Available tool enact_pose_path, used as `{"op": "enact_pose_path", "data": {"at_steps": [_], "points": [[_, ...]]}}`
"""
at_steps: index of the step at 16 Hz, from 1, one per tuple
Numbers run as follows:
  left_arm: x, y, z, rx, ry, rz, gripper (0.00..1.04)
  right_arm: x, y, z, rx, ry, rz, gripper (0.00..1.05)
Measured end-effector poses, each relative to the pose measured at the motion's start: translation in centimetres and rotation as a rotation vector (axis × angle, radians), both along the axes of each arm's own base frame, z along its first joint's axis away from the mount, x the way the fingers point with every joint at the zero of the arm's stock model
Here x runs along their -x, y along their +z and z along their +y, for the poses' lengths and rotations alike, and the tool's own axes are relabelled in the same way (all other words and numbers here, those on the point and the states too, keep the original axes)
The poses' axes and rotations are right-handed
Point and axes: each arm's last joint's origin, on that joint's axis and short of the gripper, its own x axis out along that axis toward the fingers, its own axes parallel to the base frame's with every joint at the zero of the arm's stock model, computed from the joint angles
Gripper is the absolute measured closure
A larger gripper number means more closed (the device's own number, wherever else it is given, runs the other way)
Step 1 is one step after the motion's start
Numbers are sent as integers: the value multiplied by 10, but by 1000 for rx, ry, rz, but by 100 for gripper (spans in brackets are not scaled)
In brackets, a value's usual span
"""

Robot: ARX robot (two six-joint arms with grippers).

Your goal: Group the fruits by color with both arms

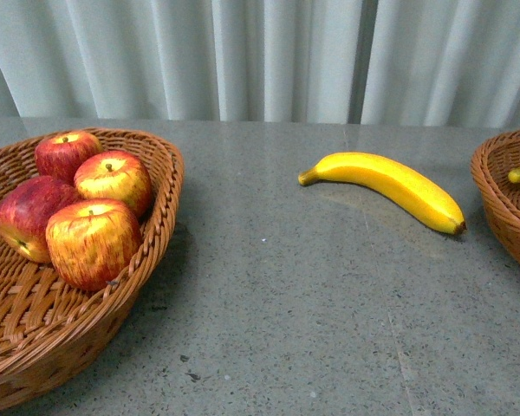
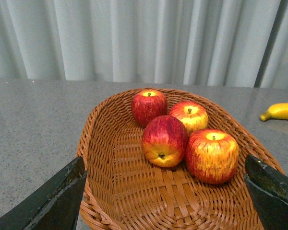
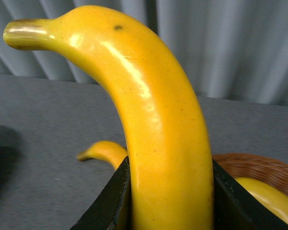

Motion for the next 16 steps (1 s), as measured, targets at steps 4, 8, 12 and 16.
{"op": "enact_pose_path", "data": {"at_steps": [4, 8, 12, 16], "points": [[0, 0, 0, 0, 0, 0, 7, 41, -53, -90, 100, -79, 117, 70], [0, 0, 0, 0, 0, 0, 7, 73, -63, -105, 200, -24, 155, 68], [0, 0, 0, 0, 0, 0, 7, 77, -55, -100, 220, 0, 133, 24], [0, 0, 0, 0, 0, 0, 7, 64, -24, -68, 226, 55, 25, 7]]}}
